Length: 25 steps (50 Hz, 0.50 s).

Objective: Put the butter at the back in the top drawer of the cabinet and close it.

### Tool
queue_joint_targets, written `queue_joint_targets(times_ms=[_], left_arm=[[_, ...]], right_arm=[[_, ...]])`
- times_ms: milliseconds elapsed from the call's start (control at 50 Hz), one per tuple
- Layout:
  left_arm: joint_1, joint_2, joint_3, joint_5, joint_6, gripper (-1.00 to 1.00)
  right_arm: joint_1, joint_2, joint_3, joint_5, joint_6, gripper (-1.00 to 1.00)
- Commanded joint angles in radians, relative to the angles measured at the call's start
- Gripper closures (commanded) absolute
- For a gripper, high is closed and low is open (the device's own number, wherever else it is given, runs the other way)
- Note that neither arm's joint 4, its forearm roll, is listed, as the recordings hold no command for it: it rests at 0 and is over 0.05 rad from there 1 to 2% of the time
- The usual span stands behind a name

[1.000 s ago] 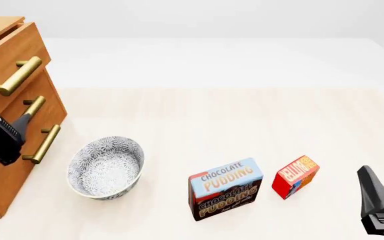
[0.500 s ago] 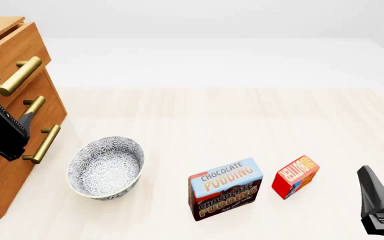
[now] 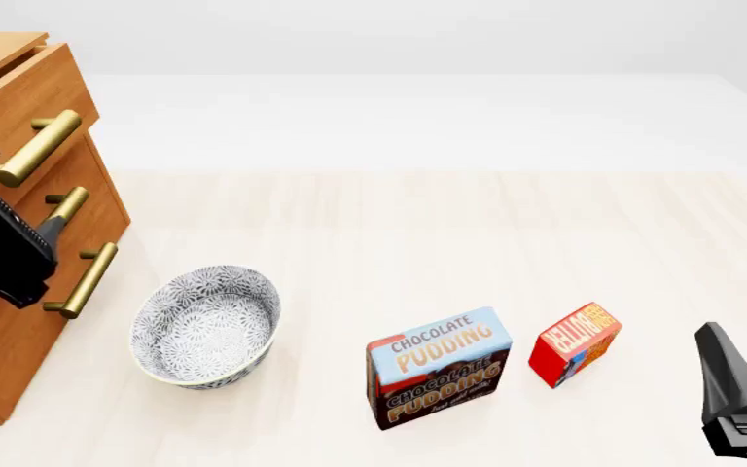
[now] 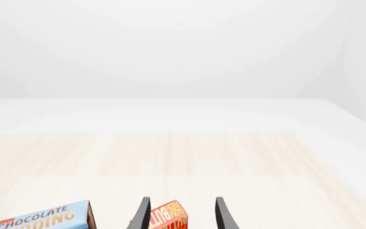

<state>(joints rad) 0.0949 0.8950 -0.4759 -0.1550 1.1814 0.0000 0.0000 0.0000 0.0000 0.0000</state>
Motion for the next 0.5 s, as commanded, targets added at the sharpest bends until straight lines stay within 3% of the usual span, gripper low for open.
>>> queue_joint_targets(times_ms=[20,500], left_arm=[[0.015,0.009,-0.002,-0.009,0.005,-1.0],[0.021,0.035,-0.008,-0.027,0.006,-1.0]], right_arm=[[0.0,0.0,0.0,0.0,0.0,-1.0],[0.0,0.0,0.0,0.0,0.0,-1.0]])
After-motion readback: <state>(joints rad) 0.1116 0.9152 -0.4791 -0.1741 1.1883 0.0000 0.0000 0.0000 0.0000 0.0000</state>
